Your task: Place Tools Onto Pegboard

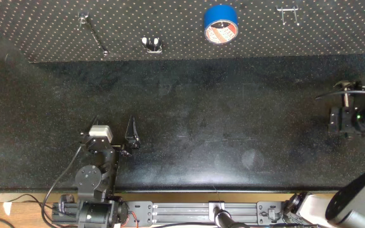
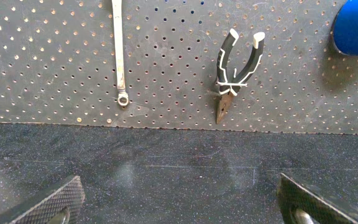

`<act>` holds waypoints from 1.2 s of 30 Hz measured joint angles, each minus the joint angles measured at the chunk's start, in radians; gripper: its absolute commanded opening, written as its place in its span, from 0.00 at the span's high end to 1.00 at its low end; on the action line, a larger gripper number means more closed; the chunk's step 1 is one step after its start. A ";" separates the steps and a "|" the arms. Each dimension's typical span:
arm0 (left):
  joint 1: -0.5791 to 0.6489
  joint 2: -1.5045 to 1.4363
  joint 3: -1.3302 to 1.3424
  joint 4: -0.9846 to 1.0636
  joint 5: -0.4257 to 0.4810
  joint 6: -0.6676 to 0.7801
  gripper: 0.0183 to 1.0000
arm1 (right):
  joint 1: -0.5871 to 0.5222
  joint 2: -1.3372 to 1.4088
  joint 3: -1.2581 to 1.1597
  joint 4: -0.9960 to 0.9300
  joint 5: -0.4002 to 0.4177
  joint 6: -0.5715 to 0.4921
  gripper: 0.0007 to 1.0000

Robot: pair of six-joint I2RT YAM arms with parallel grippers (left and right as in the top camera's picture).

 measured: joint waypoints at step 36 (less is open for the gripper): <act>0.000 0.000 0.000 0.000 0.000 0.000 0.01 | 0.536 -0.250 -0.017 0.616 -0.290 0.235 0.93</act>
